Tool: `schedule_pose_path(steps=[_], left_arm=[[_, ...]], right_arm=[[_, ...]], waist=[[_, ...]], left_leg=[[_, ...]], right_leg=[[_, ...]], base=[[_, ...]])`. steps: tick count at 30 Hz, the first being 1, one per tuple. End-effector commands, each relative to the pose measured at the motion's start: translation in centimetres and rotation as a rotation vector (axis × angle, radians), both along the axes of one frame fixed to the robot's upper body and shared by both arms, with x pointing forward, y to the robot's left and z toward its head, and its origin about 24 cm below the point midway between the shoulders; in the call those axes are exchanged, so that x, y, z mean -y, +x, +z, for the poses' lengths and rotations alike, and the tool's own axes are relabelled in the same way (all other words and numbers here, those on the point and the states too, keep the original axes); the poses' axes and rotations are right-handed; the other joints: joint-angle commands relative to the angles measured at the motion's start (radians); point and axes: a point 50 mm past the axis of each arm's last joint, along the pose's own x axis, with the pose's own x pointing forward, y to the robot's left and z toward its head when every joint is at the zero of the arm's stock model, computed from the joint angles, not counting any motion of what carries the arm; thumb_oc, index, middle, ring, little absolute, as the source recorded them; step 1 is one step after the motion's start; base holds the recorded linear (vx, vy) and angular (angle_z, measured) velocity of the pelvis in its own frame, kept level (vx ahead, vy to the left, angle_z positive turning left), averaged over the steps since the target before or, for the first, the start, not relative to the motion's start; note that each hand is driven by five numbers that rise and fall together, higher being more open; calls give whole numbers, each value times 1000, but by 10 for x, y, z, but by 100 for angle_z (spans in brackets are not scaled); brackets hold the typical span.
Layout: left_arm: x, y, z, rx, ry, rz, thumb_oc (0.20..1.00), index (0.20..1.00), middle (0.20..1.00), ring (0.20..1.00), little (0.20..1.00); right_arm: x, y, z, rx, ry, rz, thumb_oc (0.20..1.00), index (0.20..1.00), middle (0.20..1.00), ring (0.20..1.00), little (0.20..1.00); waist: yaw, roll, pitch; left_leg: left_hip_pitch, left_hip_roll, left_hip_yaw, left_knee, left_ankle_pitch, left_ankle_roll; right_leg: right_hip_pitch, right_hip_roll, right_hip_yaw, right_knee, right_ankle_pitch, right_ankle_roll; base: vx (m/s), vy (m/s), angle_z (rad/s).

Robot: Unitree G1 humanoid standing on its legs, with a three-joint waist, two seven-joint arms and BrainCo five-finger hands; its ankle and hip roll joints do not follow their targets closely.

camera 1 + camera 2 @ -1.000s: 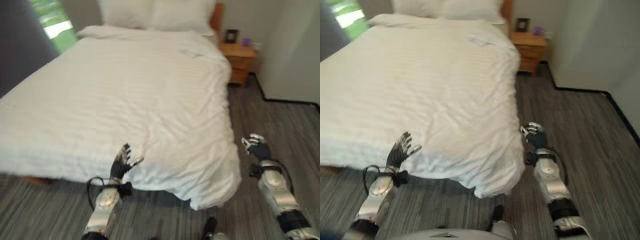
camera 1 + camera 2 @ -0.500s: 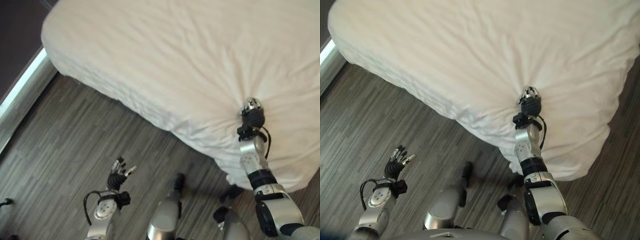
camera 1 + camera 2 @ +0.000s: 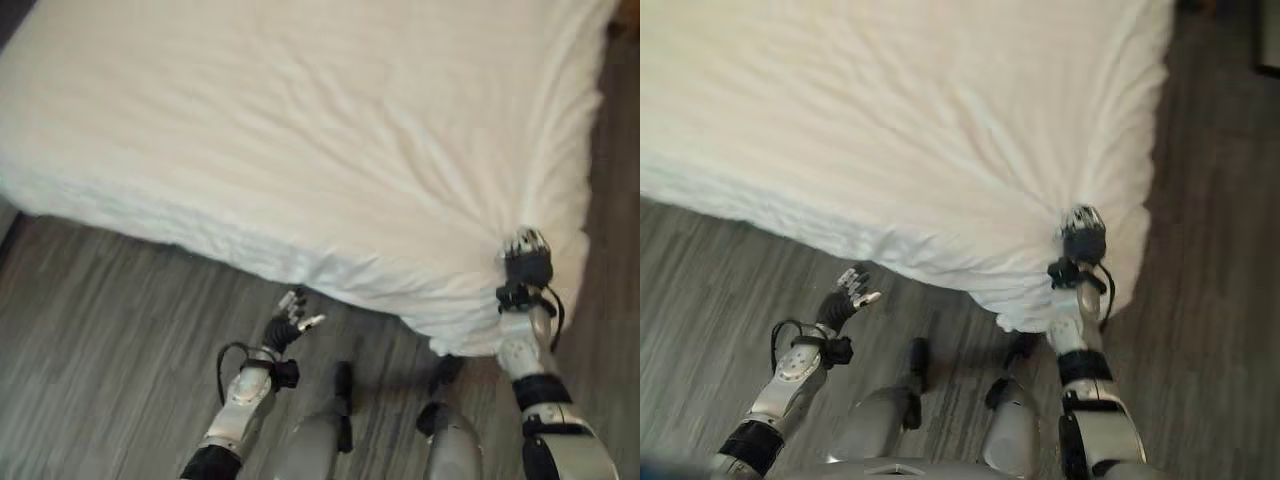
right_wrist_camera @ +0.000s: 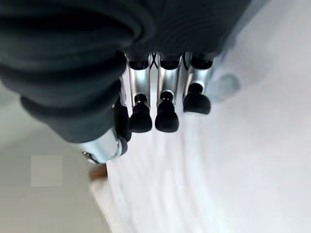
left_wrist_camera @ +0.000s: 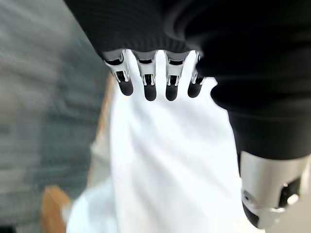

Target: Making the bed.

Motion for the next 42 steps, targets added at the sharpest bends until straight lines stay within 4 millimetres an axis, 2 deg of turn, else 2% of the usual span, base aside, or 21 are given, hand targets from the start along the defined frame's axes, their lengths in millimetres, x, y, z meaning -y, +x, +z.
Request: schedule_pose_path(steps=[1, 2, 3, 4, 5, 7, 9, 11, 15, 16, 18, 20, 22, 26, 29, 31, 32, 37, 39, 41, 42], left_arm=[[23, 8, 3, 33, -19, -50, 1000, 1000, 1000, 1000, 1000], [23, 7, 3, 26, -6, -65, 1000, 1000, 1000, 1000, 1000], [22, 5, 1, 17, 3, -64, 1000, 1000, 1000, 1000, 1000], [20, 4, 0, 12, 5, -61, 1000, 1000, 1000, 1000, 1000], [12, -1, -3, -6, 10, -43, 1000, 1000, 1000, 1000, 1000], [5, -8, -7, -27, 13, -18, 1000, 1000, 1000, 1000, 1000], [-1, -17, -14, -55, 9, 10, 1000, 1000, 1000, 1000, 1000], [-5, -22, -16, -62, 19, 27, 1000, 1000, 1000, 1000, 1000], [-12, -33, -21, -75, -10, 105, 1000, 1000, 1000, 1000, 1000], [-12, -35, -22, -74, -33, 127, 1000, 1000, 1000, 1000, 1000], [-11, -39, -25, -81, -73, 167, 1000, 1000, 1000, 1000, 1000], [-6, -41, -30, -102, -117, 181, 1000, 1000, 1000, 1000, 1000], [-1, -42, -32, -116, -170, 167, 1000, 1000, 1000, 1000, 1000], [13, -44, -27, -122, -315, 107, 1000, 1000, 1000, 1000, 1000], [21, -40, -19, -95, -331, 60, 1000, 1000, 1000, 1000, 1000], [24, -37, -15, -81, -329, 58, 1000, 1000, 1000, 1000, 1000], [30, -30, -12, -62, -312, 58, 1000, 1000, 1000, 1000, 1000], [31, -23, -3, -26, -275, 47, 1000, 1000, 1000, 1000, 1000], [29, -23, -3, -30, -260, 36, 1000, 1000, 1000, 1000, 1000], [28, -20, 0, -23, -222, 23, 1000, 1000, 1000, 1000, 1000], [27, -20, 0, -22, -221, 23, 1000, 1000, 1000, 1000, 1000]], right_arm=[[51, -49, -29, -261, -202, -51, 200, 200, 200, 200, 200], [40, -49, -34, -296, -246, 23, 200, 200, 200, 200, 200], [34, -48, -36, -320, -299, 81, 304, 304, 304, 304, 304], [32, -49, -37, -326, -301, 85, 1000, 1000, 1000, 1000, 1000], [21, -46, -34, -345, -433, 217, 1000, 1000, 1000, 1000, 1000], [14, -44, -30, -348, -532, 292, 1000, 1000, 1000, 1000, 1000], [-1, -31, -11, -284, -745, 447, 1000, 1000, 1000, 1000, 1000], [-3, -30, -1, -260, -869, 500, 1000, 1000, 1000, 1000, 1000], [-11, -32, 11, -238, -1122, 601, 1000, 1000, 1000, 1000, 1000], [-13, -32, 13, -236, -1177, 620, 1000, 1000, 1000, 1000, 1000], [-13, -37, 14, -245, -1251, 648, 1000, 1000, 1000, 1000, 1000], [-14, -42, 9, -266, -1254, 669, 1000, 1000, 1000, 1000, 1000], [-14, -44, 2, -290, -1220, 686, 1000, 1000, 1000, 1000, 1000], [-18, -41, 0, -305, -1269, 734, 1000, 1000, 1000, 1000, 1000], [-23, -38, -1, -300, -1274, 740, 1000, 1000, 1000, 1000, 1000], [-25, -36, 0, -292, -1271, 732, 1000, 1000, 1000, 1000, 1000], [-29, -33, 2, -277, -1277, 723, 1000, 1000, 1000, 1000, 1000], [-42, -28, 8, -223, -1284, 731, 1000, 1000, 1000, 1000, 1000], [-45, -29, 7, -221, -1285, 732, 1000, 1000, 1000, 1000, 1000], [-52, -26, 7, -210, -1321, 741, 1000, 1000, 1000, 1000, 1000], [-53, -25, 7, -209, -1321, 741, 1000, 1000, 1000, 1000, 1000]], waist=[[43, 155, 84], [65, 130, 54], [79, 117, 35], [85, 112, 36], [106, 91, -3], [120, 81, -21], [150, 89, -40], [154, 100, -46], [156, 115, -32], [172, 119, -21], [201, 121, -2], [207, 116, -5], [199, 120, -20], [195, 139, -31], [202, 130, -38], [206, 131, -42], [204, 129, -49], [193, 106, -82], [200, 83, -85], [199, 47, -69], [200, 44, -68]], left_leg=[[48, 103, 68, -134, 98, -95], [69, 122, 156, -134, 115, -85], [76, 132, 195, -131, 123, -83], [86, 133, 205, -132, 123, -86], [102, 153, 282, -127, 139, -82], [112, 168, 333, -126, 149, -85], [119, 245, 402, -116, 237, -130], [129, 290, 430, -106, 277, -158], [132, 359, 427, -3, 291, -198], [114, 366, 356, 59, 306, -216], [75, 298, 116, 130, 274, -202], [71, 220, -35, 170, 190, -169], [91, 194, -62, 199, 149, -157], [49, 115, -142, 229, 142, -132], [1, 81, -104, 155, 106, -128], [-6, 92, -71, 79, 140, -134], [-15, 120, -25, -59, 191, -143], [-6, 162, 60, -117, 231, -126], [3, 139, 66, -114, 222, -110], [42, 69, 78, -104, 151, -45], [43, 62, 81, -105, 147, -40]], right_leg=[[266, -65, -216, 328, -501, 211], [332, -69, -296, 385, -525, 202], [370, -65, -325, 385, -529, 198], [374, -63, -317, 381, -528, 198], [436, -52, -355, 382, -523, 201], [456, -46, -354, 375, -500, 209], [519, 62, -317, 233, -613, 156], [540, 130, -284, 150, -637, 128], [585, 180, -248, 48, -636, 105], [594, 187, -219, 36, -638, 97], [601, 182, -157, 33, -644, 84], [603, 168, -115, 27, -632, 84], [613, 165, -96, 16, -626, 88], [620, 163, -85, 13, -618, 81], [643, 178, -63, 12, -651, 97], [650, 187, -62, 12, -662, 104], [666, 196, -76, 12, -678, 117], [720, 199, -97, 63, -722, 147], [717, 175, -91, 114, -713, 160], [649, 67, -95, 355, -561, 233], [645, 58, -92, 364, -563, 240]], base=[[-122, 86, -242], [-162, 92, -238], [-128, 44, -222], [-110, -37, -183], [-70, -40, -208], [-131, -116, -224], [-229, -336, -154], [-182, -365, -100], [-141, -315, -103], [-92, -232, -58], [-60, -153, -98], [-31, -102, -141], [95, -66, -83], [96, -26, -7], [289, -16, 21], [323, 44, 13], [398, 81, -5], [565, 81, 19], [446, 101, -1], [454, 208, -7], [480, 268, 13]])
